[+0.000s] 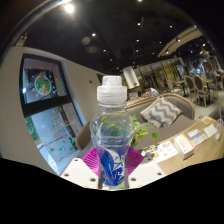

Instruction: Pour water

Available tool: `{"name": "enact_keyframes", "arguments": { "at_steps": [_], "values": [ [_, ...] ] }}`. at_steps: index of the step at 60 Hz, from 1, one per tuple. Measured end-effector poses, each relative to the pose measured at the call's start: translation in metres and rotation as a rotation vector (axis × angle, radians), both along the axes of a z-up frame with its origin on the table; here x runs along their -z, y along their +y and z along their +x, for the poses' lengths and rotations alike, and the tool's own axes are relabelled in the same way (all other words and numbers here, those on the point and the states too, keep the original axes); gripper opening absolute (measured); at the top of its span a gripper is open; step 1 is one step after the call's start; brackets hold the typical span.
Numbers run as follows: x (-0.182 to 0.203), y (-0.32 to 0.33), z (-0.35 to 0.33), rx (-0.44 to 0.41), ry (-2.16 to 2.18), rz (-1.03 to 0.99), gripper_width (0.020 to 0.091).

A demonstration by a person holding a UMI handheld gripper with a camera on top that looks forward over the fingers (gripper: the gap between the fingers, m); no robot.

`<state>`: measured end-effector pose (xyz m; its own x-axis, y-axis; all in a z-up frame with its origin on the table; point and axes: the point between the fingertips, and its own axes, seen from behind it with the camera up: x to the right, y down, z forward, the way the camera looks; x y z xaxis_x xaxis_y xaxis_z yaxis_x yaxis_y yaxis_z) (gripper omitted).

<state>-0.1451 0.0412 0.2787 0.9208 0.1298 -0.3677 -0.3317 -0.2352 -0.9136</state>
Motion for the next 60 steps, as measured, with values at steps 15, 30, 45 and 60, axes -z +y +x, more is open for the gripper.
{"name": "enact_keyframes", "arguments": {
  "at_steps": [15,30,45,60],
  "values": [
    [0.096,0.016,0.106,0.015,-0.347,-0.051,0.0285],
    [0.188,0.022,0.133,-0.048,-0.376,-0.140,0.0294],
    [0.201,0.019,0.134,-0.057,-0.347,-0.092,0.0395],
    [0.215,0.003,0.137,-0.035,-0.329,-0.244,0.0866]
  ]
}}
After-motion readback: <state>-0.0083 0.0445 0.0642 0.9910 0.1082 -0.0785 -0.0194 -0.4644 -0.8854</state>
